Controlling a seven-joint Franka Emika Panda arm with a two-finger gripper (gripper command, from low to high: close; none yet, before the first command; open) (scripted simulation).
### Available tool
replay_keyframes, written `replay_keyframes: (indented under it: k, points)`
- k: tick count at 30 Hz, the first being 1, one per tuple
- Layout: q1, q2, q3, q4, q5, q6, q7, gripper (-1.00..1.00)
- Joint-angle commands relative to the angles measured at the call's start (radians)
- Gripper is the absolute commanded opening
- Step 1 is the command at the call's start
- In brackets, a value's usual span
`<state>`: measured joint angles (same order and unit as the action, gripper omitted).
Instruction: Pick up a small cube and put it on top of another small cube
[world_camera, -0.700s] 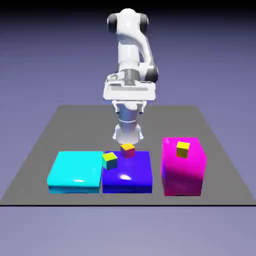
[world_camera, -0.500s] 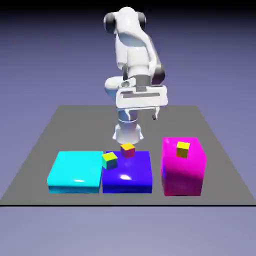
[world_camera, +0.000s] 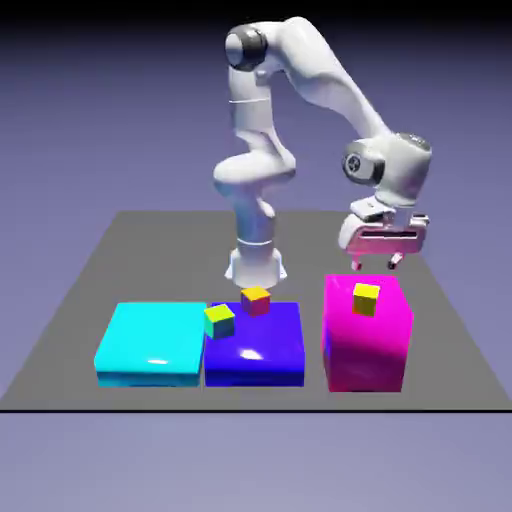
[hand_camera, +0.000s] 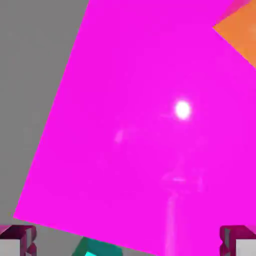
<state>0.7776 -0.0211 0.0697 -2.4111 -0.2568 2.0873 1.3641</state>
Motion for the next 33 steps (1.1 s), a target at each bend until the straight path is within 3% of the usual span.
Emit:
replay_keyframes:
  k: [1, 7, 33]
  points:
    - [0.009, 0.036, 0.02, 0.017, -0.028, -0.043, 0.037, 0.0]
    - [-0.045, 0.228, 0.226, 0.036, -0.274, -0.101, 0.205, 0.0]
    - [-0.987, 0.581, 1.053, -0.238, -1.163, 0.53, 0.383, 0.0]
